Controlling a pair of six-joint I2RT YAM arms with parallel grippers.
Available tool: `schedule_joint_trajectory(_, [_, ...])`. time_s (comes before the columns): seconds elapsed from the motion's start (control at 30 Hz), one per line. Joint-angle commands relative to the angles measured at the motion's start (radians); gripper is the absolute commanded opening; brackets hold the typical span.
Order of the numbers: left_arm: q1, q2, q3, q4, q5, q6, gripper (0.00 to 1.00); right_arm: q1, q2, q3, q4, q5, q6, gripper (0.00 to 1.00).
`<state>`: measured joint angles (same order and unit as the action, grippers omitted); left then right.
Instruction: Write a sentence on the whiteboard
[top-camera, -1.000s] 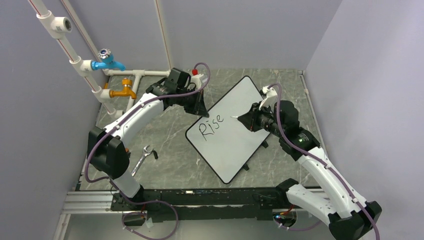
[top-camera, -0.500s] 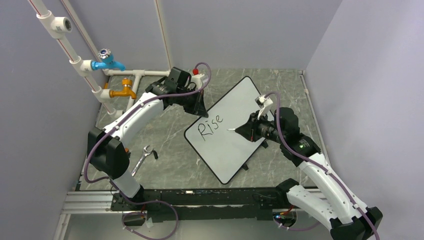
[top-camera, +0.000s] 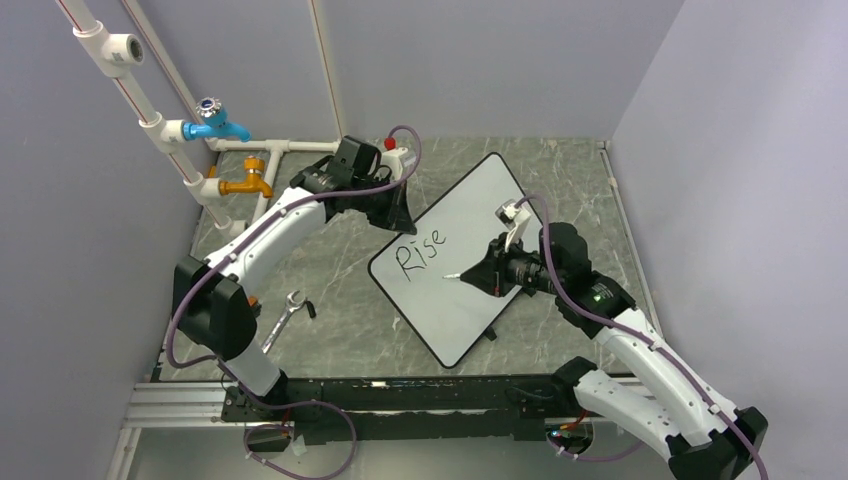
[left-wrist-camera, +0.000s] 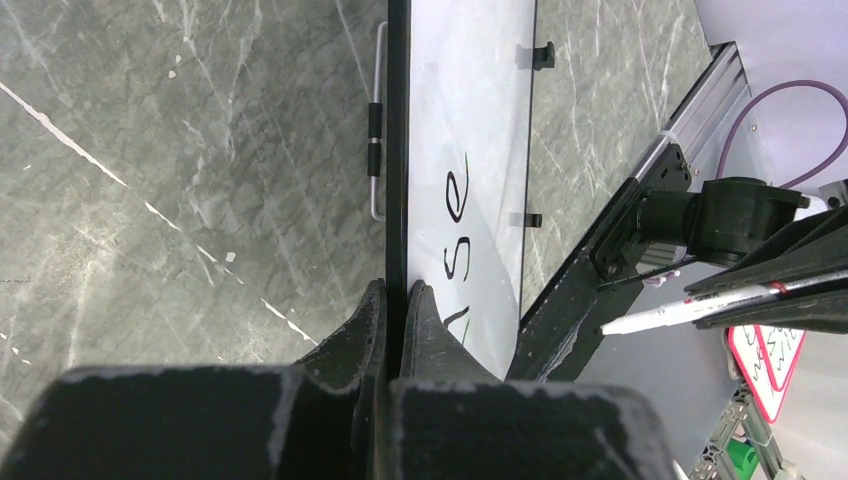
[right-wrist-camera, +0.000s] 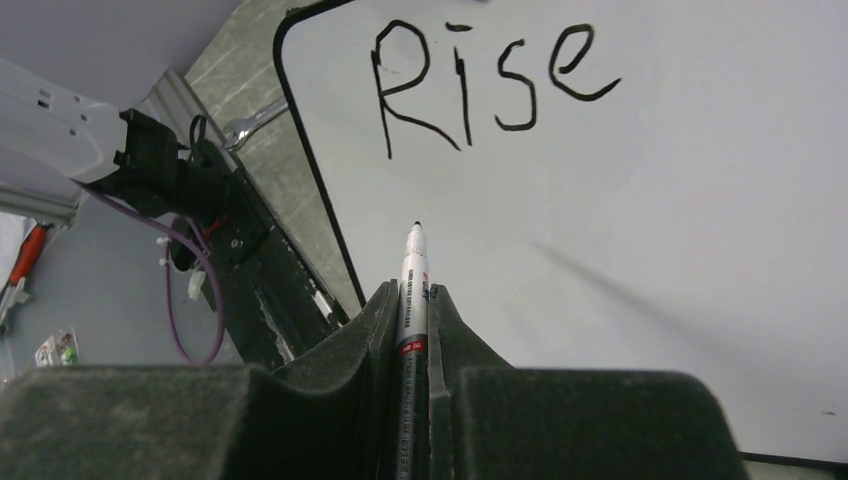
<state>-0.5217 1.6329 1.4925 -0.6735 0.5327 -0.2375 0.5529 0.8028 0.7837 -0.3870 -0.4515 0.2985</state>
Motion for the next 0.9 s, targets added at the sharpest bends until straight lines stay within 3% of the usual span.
schedule_joint_trajectory(0.0, [0.007,-0.054,-0.009,0.057,-0.103,0.046,0.00,0.045,-0.021,-0.018,0.059,0.026,-0.017,0.00])
schedule_joint_trajectory(0.33, [0.006,-0.073,-0.029,0.071,-0.131,0.028,0.00,0.181,-0.053,-0.072,0.097,0.130,-0.019,0.00])
schedule_joint_trajectory(0.87, [0.005,-0.079,-0.046,0.091,-0.128,-0.010,0.00,0.245,0.004,-0.142,0.252,0.197,-0.008,0.00])
